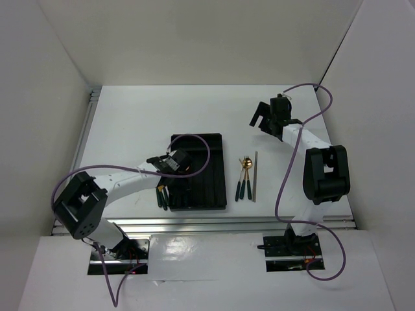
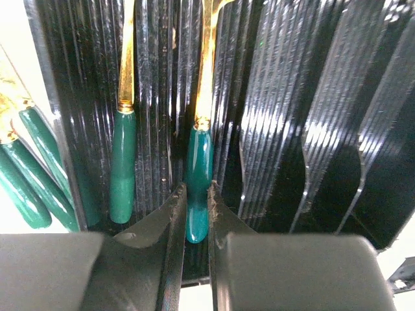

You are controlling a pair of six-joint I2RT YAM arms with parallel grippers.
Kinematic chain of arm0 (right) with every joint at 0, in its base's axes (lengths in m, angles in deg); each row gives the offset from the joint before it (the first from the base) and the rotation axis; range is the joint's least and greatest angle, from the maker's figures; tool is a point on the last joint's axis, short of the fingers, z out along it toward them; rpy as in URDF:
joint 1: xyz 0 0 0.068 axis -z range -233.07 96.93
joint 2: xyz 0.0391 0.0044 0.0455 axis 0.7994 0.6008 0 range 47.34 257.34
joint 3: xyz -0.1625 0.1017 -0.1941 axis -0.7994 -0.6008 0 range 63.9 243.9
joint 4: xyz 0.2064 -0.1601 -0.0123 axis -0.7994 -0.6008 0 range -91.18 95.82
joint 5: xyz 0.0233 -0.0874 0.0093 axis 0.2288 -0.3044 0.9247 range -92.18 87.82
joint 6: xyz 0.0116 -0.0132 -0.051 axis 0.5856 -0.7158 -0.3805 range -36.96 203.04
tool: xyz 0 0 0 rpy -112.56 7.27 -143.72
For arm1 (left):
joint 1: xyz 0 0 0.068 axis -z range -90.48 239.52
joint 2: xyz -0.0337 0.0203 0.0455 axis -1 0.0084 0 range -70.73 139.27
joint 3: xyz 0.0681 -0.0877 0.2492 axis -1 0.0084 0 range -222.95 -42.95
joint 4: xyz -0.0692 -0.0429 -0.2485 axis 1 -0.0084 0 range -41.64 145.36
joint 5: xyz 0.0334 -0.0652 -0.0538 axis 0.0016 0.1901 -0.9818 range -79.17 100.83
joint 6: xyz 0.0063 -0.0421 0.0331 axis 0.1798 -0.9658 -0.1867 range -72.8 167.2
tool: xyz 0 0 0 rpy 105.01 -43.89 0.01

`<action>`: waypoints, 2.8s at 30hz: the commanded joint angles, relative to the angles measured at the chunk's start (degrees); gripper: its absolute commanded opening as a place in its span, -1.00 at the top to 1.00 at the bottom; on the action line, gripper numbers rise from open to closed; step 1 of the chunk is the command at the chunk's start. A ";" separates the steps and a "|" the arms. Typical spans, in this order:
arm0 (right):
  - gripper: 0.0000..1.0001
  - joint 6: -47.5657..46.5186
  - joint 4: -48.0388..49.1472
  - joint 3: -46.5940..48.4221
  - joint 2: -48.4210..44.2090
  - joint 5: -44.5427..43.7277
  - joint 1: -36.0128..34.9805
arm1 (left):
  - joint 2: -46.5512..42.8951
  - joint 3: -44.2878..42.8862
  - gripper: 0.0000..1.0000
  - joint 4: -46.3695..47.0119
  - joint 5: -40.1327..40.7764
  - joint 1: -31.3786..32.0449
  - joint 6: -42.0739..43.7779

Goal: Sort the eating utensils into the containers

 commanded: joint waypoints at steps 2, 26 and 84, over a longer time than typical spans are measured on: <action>-1.00 0.22 1.79 -0.17 -0.53 -1.02 0.35 | 1.80 -1.42 1.00 0.27 -0.33 0.32 1.07; -1.00 0.22 1.79 0.35 -0.01 -0.41 0.35 | -3.10 -13.63 -0.31 -12.20 11.87 2.52 0.81; -1.00 0.22 -0.85 5.01 4.92 -2.08 0.35 | 0.49 10.45 1.00 -5.09 6.09 -17.26 4.15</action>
